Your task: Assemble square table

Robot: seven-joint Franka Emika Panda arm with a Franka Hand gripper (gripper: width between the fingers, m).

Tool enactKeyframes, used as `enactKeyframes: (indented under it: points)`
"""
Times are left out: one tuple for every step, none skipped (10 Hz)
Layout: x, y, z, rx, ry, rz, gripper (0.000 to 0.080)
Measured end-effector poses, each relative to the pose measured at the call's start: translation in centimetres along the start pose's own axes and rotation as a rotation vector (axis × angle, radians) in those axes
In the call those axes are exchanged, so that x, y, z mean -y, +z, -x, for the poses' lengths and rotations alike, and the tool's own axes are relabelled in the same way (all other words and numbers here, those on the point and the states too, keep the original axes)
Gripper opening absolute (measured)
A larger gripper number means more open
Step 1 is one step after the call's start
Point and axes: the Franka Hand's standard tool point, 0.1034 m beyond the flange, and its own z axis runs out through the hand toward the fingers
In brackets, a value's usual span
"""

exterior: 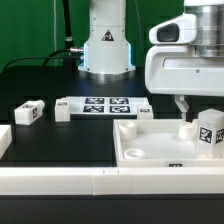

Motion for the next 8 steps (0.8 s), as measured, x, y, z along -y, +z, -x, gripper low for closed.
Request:
enactKeyframes:
  points:
    - [-0.06, -0.04, -0.04, 0.0, -0.127, 0.007, 0.0649]
    - [-0.01, -0.19, -0.17, -0.003, -0.248, 0.018, 0.0649]
    - [-0.04, -0.31, -0.4, -0.005, -0.361, 0.018, 0.0649]
    - [-0.06, -0.34, -0.58, -0.006, -0.447, 0.019, 0.0649]
    - [-0.02, -0.35, -0.66, -0.008, -0.552, 0.03, 0.0649]
    - [-0.02, -0.37, -0.69, -0.01, -0.619, 0.037, 0.0649]
    - [-0.08, -0.37, -0.72, -0.009, -0.654, 0.037, 0.0649]
    - [-0.1, -0.36, -0.73, -0.009, -0.685, 0.037, 0.0529]
